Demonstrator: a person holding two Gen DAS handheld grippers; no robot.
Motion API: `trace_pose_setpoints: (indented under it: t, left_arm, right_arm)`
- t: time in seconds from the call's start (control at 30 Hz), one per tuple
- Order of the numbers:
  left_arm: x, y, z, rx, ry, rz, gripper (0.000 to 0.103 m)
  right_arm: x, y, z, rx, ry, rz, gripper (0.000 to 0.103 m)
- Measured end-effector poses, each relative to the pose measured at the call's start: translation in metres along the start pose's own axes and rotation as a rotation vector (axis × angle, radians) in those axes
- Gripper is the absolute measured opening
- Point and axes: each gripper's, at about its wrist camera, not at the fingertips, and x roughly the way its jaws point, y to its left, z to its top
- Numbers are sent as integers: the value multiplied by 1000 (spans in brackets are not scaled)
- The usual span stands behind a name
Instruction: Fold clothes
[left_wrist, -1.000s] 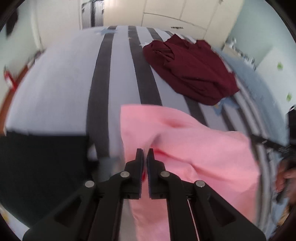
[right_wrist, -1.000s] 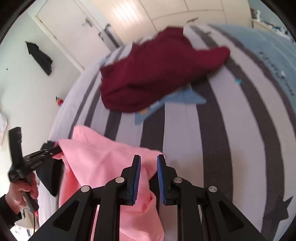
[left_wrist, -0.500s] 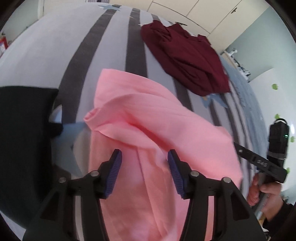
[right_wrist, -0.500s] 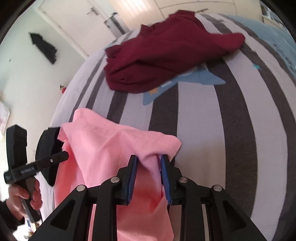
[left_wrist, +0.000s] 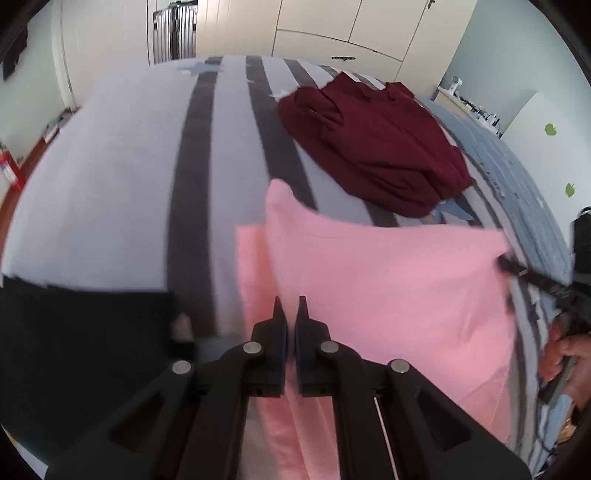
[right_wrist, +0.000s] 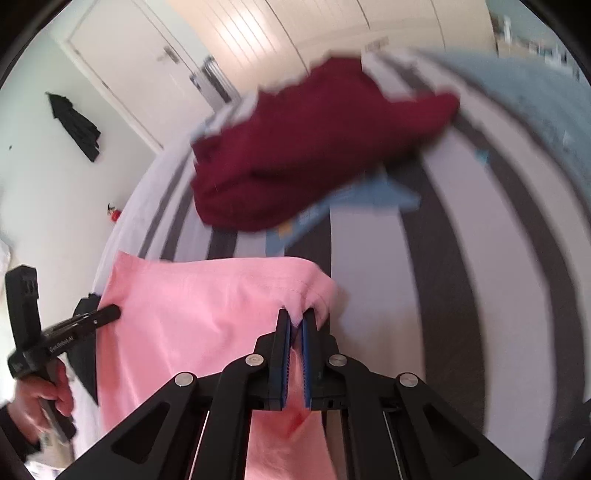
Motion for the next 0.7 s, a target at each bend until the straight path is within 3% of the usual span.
trace_pose_setpoints:
  t: [0.17, 0.27, 0.37, 0.47, 0.53, 0.6, 0.7]
  left_arm:
    - [21, 3, 0, 62, 52, 53, 2]
    - [38, 8, -3, 20, 91, 65, 3]
    - [37, 9, -4, -12, 68, 82, 5]
    - [33, 13, -2, -16, 48, 118, 6]
    - [25, 19, 0, -33, 20, 163, 6]
    - [12, 25, 2, -64, -21, 221, 6]
    - [-7, 16, -3, -45, -46, 127, 6]
  right_arm:
    - [-4, 19, 8, -89, -44, -52, 5]
    - [11, 8, 9, -61, 6, -81, 6]
    - [26, -2, 11, -34, 56, -111, 8]
    - [17, -29, 14, 83, 23, -131, 11]
    - [9, -45, 15, 135, 2, -106, 15]
    - [11, -53, 15, 150, 40, -52, 15]
    - [15, -48, 9, 107, 87, 10, 22]
